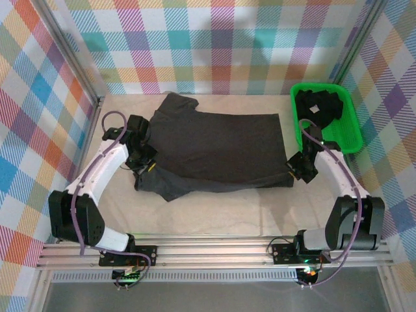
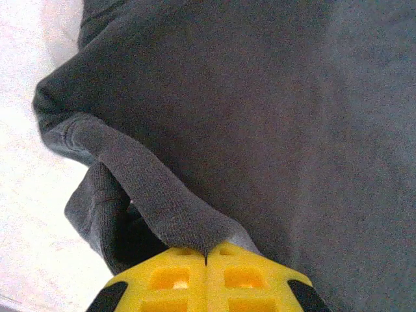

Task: Fold and stack the t-shirts

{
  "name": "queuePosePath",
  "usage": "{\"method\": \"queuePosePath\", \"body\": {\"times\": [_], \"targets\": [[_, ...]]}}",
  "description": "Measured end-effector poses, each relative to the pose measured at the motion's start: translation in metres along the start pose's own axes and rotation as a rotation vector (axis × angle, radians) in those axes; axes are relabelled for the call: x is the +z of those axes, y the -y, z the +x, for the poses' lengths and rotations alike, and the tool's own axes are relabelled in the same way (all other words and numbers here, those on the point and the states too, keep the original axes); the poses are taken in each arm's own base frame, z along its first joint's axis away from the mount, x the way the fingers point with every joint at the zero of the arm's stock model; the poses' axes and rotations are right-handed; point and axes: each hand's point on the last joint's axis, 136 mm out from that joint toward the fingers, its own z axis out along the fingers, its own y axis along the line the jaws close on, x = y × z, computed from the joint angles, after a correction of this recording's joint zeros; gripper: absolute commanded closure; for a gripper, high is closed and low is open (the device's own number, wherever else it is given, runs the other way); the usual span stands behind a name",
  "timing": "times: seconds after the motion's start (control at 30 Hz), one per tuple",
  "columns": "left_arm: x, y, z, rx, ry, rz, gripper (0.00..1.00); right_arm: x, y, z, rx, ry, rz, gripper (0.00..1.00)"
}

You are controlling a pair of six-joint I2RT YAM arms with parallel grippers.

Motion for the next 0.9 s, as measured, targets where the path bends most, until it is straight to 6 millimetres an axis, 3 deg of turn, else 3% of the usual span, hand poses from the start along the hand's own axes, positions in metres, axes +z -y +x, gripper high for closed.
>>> {"method": "queuePosePath", "body": {"times": [0.3,0.9], "targets": [[0.018,0.017,-0.035,-0.010,0.007,-0.014,1.00,0.019,-0.020,-0.019,-0.029,-0.019,0.021,1.00],[0.037,0.047,-0.073,0.035,0.020,-0.010,1.00,0.041,-0.053,-0.045,-0.054,-0.029,0.029,1.00]]}}
